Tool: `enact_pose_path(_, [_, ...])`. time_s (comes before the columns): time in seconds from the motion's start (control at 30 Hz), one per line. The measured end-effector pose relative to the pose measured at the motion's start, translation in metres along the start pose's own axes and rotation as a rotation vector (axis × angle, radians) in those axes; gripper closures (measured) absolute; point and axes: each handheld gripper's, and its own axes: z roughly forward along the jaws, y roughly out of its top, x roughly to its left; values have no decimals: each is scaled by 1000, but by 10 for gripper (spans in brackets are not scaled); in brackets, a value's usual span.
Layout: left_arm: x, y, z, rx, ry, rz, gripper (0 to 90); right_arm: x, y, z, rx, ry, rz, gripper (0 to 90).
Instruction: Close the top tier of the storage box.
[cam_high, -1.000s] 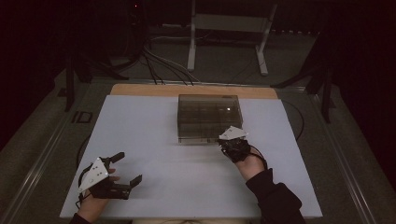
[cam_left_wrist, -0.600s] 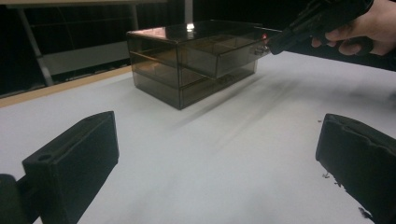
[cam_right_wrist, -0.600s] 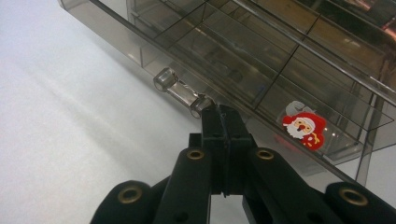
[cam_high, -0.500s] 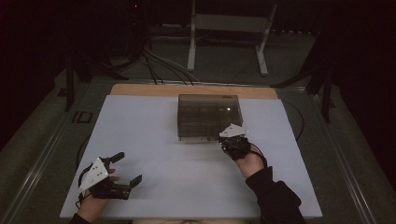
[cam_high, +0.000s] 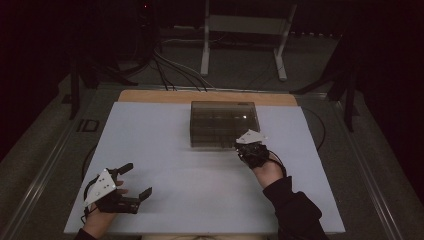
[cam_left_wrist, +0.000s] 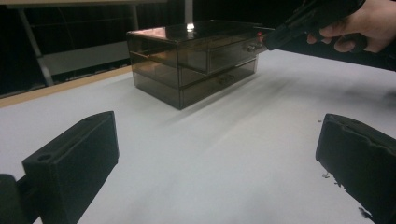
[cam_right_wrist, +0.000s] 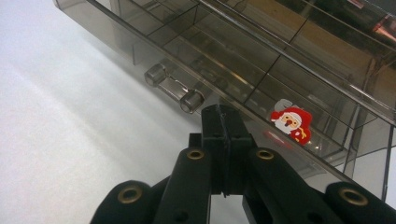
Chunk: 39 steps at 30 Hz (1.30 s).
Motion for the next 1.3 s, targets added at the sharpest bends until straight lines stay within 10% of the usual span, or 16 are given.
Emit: enact_pose_path(1.3, [0,0,0,2,-1,-2,2,-10,9,12,14,-18,15,900])
